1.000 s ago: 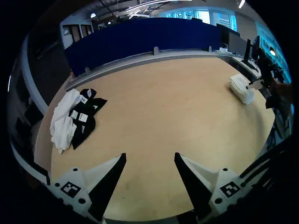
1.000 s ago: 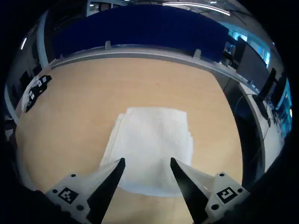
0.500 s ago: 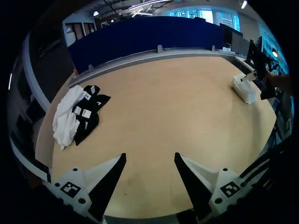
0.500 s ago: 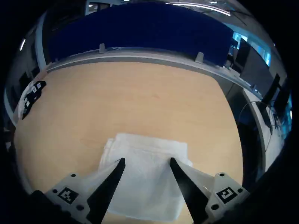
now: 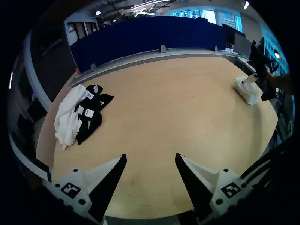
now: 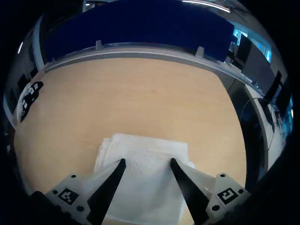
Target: Fold towel
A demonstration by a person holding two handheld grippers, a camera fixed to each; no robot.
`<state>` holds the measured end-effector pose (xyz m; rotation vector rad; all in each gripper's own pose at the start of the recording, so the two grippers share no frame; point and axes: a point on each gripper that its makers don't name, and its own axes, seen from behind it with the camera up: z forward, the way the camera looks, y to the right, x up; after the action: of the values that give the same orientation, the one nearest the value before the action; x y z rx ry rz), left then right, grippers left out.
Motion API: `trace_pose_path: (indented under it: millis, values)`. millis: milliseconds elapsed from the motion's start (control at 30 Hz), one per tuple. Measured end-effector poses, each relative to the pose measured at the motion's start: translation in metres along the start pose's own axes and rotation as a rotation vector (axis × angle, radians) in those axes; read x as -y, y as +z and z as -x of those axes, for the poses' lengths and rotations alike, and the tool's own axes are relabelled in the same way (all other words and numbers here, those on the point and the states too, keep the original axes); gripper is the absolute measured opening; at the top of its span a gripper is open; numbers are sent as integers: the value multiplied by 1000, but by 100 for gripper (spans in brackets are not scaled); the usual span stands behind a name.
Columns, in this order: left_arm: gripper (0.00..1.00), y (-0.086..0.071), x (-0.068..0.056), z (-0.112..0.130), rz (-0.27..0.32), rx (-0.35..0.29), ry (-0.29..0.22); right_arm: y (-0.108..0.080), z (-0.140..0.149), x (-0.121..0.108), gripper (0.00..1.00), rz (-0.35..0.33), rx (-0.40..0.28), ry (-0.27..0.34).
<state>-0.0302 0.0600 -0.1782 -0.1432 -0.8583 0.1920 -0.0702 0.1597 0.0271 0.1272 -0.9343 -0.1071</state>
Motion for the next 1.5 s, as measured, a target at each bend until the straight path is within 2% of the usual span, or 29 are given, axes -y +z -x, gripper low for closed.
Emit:
trace_pose_path:
  millis: [300,500,700,867,1000,1167,1367,1500]
  values:
    - [96,3,-1,-2,12,-12,-1,-25,-4,10,93,0,-39,-28]
    - [96,3,-2,-3,21,-24,1,-39,-5,15,93,6,-75,-5]
    - [96,5,-3,-9,29,-43,-9,-72,-9,30,93,7,-175,20]
    - [96,6,-5,-15,35,-66,-19,-102,-6,43,93,21,-260,63]
    - [96,7,-6,-20,37,-82,-21,-124,2,49,93,57,-307,84]
    - [96,8,-8,-23,39,-95,-25,-141,2,50,94,101,-354,103]
    - [96,11,-8,-29,36,-120,-40,-164,-19,58,93,99,-453,128]
    - [96,12,-7,-34,31,-140,-47,-188,-40,62,93,111,-563,133]
